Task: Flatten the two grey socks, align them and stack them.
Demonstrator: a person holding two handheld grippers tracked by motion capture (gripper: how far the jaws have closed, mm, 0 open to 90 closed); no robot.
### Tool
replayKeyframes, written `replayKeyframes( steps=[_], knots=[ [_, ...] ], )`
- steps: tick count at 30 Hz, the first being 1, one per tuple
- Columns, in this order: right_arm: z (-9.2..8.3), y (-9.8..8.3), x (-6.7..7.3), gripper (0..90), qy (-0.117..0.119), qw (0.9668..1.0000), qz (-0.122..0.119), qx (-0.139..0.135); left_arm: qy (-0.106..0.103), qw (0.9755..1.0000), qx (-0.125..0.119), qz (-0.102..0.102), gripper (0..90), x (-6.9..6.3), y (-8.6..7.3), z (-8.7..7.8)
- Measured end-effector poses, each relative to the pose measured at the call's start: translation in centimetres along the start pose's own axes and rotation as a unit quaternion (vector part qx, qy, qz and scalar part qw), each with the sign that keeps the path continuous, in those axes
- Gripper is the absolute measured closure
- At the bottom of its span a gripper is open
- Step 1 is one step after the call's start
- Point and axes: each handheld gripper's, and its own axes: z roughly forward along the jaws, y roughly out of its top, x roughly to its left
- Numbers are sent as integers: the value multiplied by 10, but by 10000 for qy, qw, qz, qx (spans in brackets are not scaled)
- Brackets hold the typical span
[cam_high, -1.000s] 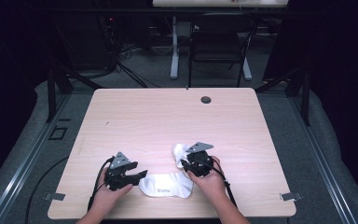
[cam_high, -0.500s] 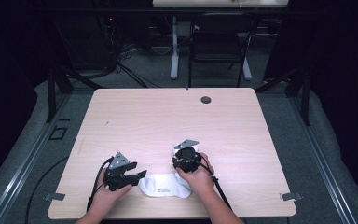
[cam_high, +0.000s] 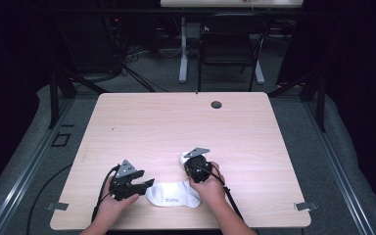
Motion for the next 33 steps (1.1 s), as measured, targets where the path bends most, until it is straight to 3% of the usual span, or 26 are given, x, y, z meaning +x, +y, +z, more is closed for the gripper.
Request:
replayKeyframes(
  steps=[8,14,20,21,33],
  knots=[
    [-18,8,6,899,22,9988,-339,-363,39,10000,-14,4,436,1,0,-1],
    [-30,10,3,899,-64,9975,-420,-562,53,10000,-14,-59,436,1,0,-1],
    [-44,4,-11,899,-176,9962,-150,-834,54,10000,4,-43,436,1,0,0],
    [-47,-1,-18,899,-184,9960,21,-877,57,10000,3,-44,436,1,0,0],
    [-51,-28,-45,898,-362,9943,470,-882,138,9997,-161,-130,449,4,8,-1]
  ],
)
